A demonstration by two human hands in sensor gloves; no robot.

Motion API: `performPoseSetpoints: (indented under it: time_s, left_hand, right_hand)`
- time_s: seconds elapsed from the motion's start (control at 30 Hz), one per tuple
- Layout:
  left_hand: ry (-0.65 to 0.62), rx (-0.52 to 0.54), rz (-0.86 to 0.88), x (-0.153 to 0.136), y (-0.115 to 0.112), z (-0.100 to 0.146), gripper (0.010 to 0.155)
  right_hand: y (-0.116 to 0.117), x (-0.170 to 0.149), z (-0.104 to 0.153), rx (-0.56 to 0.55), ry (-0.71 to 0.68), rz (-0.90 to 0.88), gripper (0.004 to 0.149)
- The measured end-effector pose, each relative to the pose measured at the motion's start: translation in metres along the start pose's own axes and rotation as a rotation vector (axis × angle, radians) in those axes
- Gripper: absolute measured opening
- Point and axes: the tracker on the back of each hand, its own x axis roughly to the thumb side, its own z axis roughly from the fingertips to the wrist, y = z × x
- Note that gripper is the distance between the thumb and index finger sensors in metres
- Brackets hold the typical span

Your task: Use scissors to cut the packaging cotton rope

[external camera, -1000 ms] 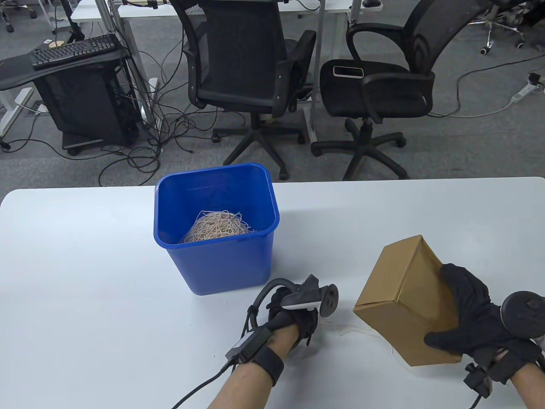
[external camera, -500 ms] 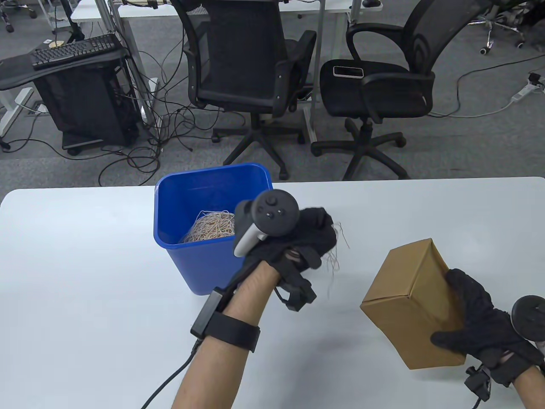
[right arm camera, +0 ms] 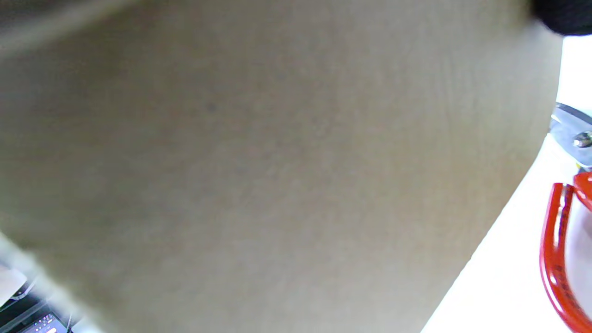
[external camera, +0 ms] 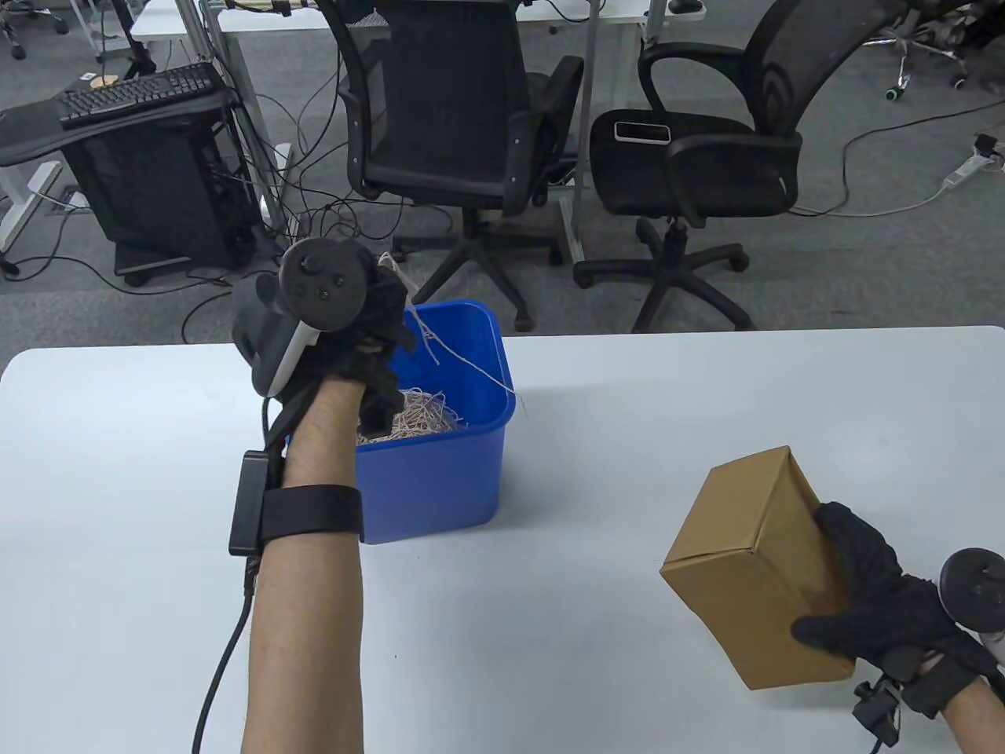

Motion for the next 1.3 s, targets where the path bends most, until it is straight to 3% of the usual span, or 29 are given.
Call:
performPoseSetpoints:
  time_s: [0.13, 0.23, 0.43, 0.57, 0.77, 0.87, 0.93, 1.0, 1.1, 1.2, 1.3]
  left_hand:
    - [0.067, -0.181, -0.183, -0.004, -0.024, 0.001, 0.043]
    - [0.092, -0.337, -0.190, -0.003, -0.038, 0.003, 0.055]
    - [0.063, -0.345, -0.293, 0.003, -0.046, 0.012, 0.060]
    - [-0.033, -0.316, -0.141, 0.009, -0.049, 0.022, 0.065]
    - [-0.304, -0.256, 0.144, 0.040, -0.050, 0.057, 0.071]
    - [-0.427, -0.284, 0.380, 0.056, -0.056, 0.080, 0.069]
    - [-0.487, -0.360, 0.569, 0.066, -0.066, 0.097, 0.065]
    - [-0.509, -0.477, 0.761, 0.074, -0.082, 0.116, 0.062]
    - [-0.441, -0.660, 1.013, 0.081, -0.128, 0.152, 0.063]
    - [-0.321, -0.725, 1.083, 0.080, -0.178, 0.182, 0.068]
    - [-0.215, -0.705, 1.172, 0.076, -0.221, 0.204, 0.073]
  right_hand:
    - [0.001, -0.001, -0.002, 0.002, 0.006, 0.001, 0.129]
    - [0.005, -0.002, -0.004, 0.014, 0.008, 0.003, 0.129]
    - [0.013, 0.001, -0.006, 0.032, -0.003, 0.001, 0.129]
    - [0.016, 0.001, -0.008, 0.037, -0.009, 0.000, 0.129]
    - [0.025, 0.002, -0.015, 0.040, -0.021, 0.002, 0.129]
    - [0.029, 0.003, -0.020, 0.042, -0.036, -0.006, 0.129]
    - [0.032, 0.005, -0.022, 0.040, -0.044, -0.026, 0.129]
    - [0.035, 0.008, -0.026, 0.043, -0.061, -0.037, 0.129]
    - [0.042, 0.015, -0.034, 0.054, -0.097, -0.051, 0.129]
    - [0.047, 0.023, -0.042, 0.070, -0.115, -0.060, 0.129]
    - [0.048, 0.029, -0.050, 0.081, -0.119, -0.042, 0.129]
